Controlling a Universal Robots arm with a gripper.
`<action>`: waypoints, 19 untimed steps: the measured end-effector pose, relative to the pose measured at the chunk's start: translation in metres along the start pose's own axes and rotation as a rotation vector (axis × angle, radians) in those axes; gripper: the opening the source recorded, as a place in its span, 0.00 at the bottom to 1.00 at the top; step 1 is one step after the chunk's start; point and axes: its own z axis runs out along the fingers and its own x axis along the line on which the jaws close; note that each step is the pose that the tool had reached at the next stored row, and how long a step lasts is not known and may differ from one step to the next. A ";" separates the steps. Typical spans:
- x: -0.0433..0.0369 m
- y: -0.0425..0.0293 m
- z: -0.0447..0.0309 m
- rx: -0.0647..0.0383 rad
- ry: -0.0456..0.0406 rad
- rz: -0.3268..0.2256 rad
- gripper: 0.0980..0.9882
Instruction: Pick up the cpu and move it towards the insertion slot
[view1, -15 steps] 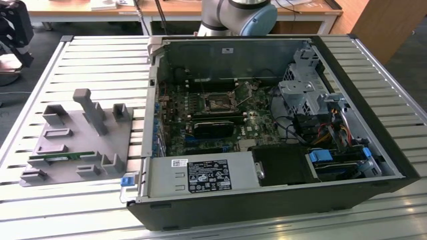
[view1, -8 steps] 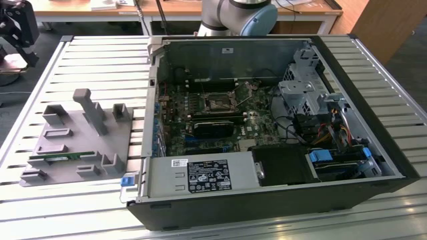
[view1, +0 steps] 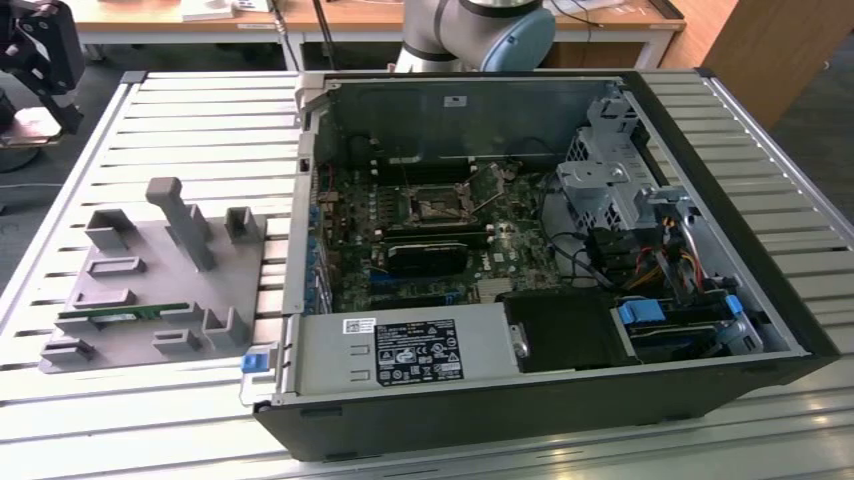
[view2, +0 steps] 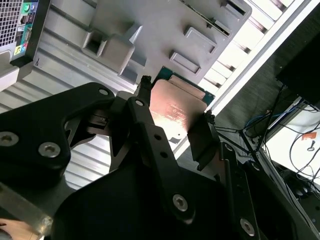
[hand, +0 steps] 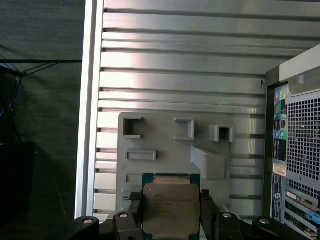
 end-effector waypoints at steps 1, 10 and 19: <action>-0.0005 0.0000 0.0000 0.000 0.0000 0.000 0.50; -0.0053 -0.0001 0.0000 0.000 -0.0001 0.000 0.50; -0.0108 -0.0002 0.0000 0.000 0.0000 0.000 0.50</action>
